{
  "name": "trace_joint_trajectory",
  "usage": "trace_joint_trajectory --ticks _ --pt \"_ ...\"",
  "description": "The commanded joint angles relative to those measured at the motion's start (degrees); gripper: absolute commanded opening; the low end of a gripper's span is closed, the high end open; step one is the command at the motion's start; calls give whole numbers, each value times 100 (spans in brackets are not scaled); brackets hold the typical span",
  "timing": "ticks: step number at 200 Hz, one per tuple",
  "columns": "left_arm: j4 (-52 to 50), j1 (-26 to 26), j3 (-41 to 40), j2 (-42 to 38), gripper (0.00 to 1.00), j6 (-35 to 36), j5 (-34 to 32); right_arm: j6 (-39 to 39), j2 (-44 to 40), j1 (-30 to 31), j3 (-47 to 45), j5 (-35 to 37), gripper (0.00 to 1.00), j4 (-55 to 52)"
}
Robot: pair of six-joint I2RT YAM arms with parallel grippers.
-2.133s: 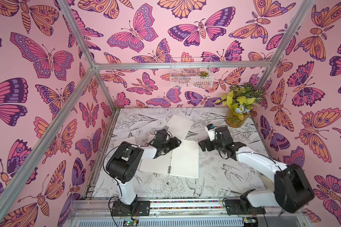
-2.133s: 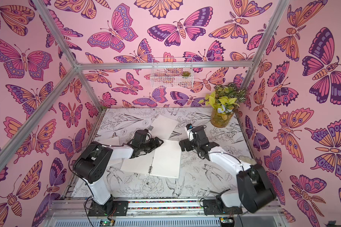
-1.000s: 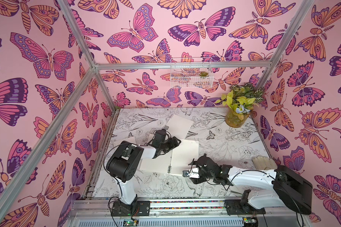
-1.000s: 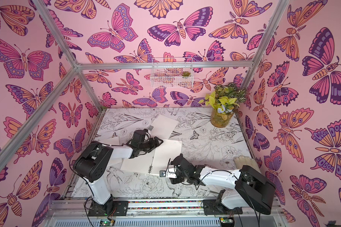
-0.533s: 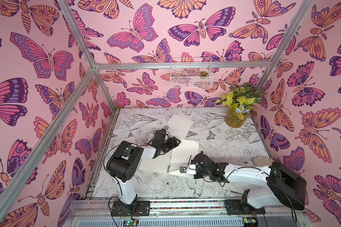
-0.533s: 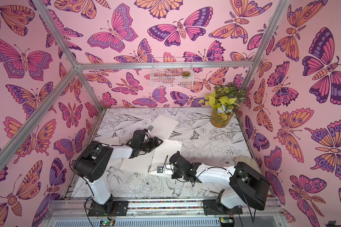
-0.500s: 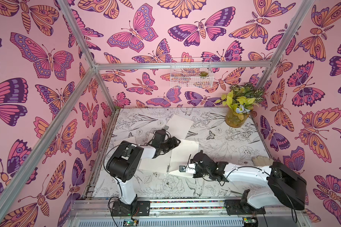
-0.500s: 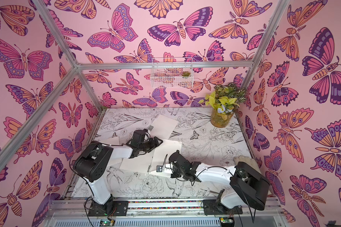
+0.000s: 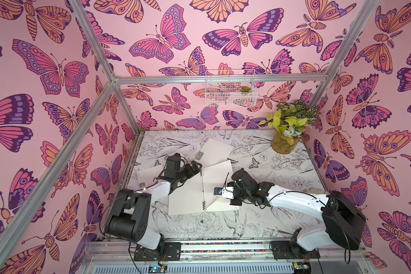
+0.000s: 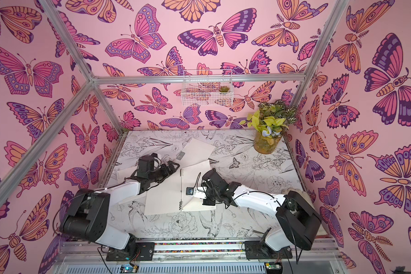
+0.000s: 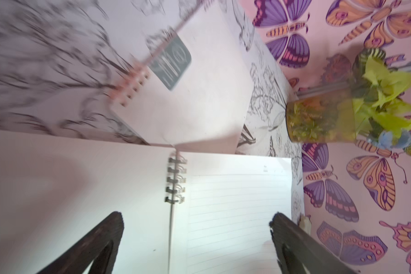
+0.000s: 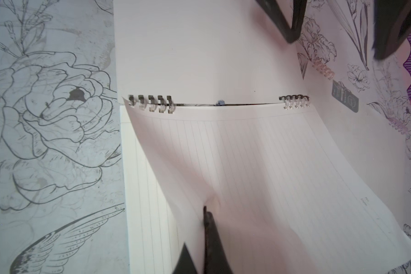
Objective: Tear off pages from different notebooks
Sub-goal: Tear off the paper from the notebook.
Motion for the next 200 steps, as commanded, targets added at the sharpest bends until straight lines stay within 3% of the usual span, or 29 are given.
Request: trace_joint_trajectory --ticks 1,22,61,104,137,150,200 --pt "-961 390 -386 -579 100 282 -685 70 4 -52 91 -321 0 -118" --pt "-1409 781 -773 -846 100 106 -1001 95 10 -61 94 -317 0 -135" --pt "-1362 1170 -1149 -296 99 90 -495 153 -5 -87 83 -334 0 -101" --pt "-1172 1196 -1199 -246 92 137 -274 194 16 -112 82 -352 0 -88" --pt "-1687 1263 -1195 -699 98 286 -749 216 52 -122 93 -324 0 -130" --pt "-1697 1273 -1210 -819 98 316 -658 222 52 -129 83 -354 0 -102" --pt "-1241 1247 -1163 -431 77 264 333 336 243 -140 231 -356 0 -66"
